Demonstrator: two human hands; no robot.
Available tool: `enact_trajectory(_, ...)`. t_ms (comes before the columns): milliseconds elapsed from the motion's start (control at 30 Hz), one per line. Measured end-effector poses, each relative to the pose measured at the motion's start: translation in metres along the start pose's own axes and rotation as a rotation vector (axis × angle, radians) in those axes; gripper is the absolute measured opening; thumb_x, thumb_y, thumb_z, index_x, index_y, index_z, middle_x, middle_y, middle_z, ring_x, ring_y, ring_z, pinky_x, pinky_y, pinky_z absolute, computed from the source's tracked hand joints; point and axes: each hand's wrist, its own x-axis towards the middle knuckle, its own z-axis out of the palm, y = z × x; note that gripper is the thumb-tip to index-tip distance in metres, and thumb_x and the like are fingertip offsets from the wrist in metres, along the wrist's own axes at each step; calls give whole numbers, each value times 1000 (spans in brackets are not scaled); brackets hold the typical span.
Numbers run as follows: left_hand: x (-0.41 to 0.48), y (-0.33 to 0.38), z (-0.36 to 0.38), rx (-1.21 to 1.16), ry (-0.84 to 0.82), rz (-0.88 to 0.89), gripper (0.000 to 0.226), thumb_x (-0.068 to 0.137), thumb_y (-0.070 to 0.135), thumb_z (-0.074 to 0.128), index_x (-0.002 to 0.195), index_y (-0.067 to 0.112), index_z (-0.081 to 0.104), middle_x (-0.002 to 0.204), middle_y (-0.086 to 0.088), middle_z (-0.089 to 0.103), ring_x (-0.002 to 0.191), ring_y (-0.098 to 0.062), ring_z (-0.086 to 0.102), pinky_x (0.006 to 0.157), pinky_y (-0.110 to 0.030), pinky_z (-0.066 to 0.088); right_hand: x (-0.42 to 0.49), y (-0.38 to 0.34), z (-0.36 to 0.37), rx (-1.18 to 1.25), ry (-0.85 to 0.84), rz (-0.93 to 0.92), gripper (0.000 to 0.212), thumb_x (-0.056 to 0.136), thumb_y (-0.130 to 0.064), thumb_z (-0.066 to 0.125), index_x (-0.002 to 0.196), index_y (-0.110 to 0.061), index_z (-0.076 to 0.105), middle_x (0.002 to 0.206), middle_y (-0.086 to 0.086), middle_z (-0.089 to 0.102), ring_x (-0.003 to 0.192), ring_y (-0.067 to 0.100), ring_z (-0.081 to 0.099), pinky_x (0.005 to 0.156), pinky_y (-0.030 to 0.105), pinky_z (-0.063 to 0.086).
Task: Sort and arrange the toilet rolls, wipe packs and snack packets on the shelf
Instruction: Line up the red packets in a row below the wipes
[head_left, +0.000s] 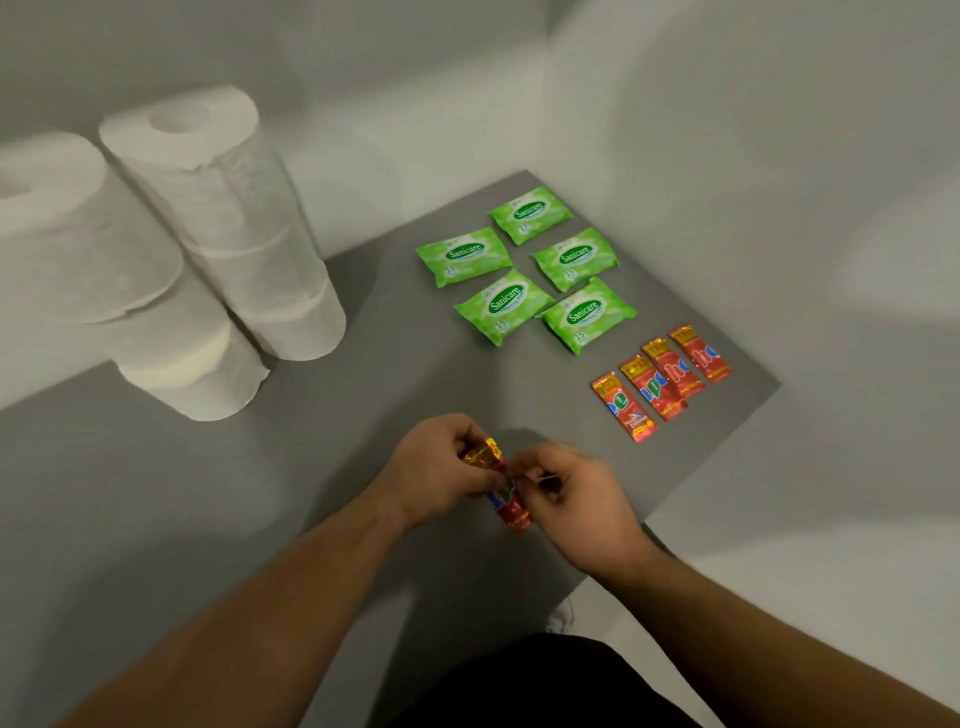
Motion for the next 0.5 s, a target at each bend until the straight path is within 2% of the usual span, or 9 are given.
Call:
enact_trajectory(133, 17, 15, 35, -46, 3, 16, 27, 76, 5, 88, 93, 10, 68, 78, -6, 75, 70, -14, 70, 69, -33, 62, 2, 28, -37, 84, -13, 97, 28, 91, -15, 68, 95, -43, 67, 95, -20, 66, 92, -3, 63, 73, 13, 52)
enact_trajectory(200, 21, 19, 45, -77, 13, 18, 25, 76, 18, 88, 95, 16, 71, 83, -5, 78, 77, -20, 74, 75, -39, 64, 5, 36, -51, 97, -47, 129, 26, 92, -15, 67, 98, -40, 67, 95, -19, 66, 91, -2, 64, 71, 13, 52)
enact_trajectory(267, 24, 12, 45, -36, 75, -12, 22, 76, 30, 86, 91, 22, 73, 82, -5, 78, 75, -18, 73, 73, -38, 61, 8, 39, -54, 85, -40, 160, 21, 94, -15, 66, 100, -35, 68, 98, -20, 65, 91, -2, 64, 70, 12, 53)
enact_trajectory(367, 28, 10, 50, 97, 220, -99, 17, 81, 27, 86, 90, 23, 72, 81, -2, 74, 67, -10, 64, 63, -26, 50, 21, 61, -70, 67, -1, 220, 19, 96, -15, 63, 105, -31, 68, 98, -18, 63, 90, 3, 64, 75, 23, 57)
enact_trajectory(500, 33, 10, 60, 142, 259, -167, 16, 82, 22, 85, 88, 24, 70, 82, -1, 72, 71, -11, 63, 63, -20, 48, 49, 101, -86, 13, -26, 256, 21, 96, -15, 64, 111, -29, 68, 111, -10, 65, 104, 10, 63, 82, 28, 58)
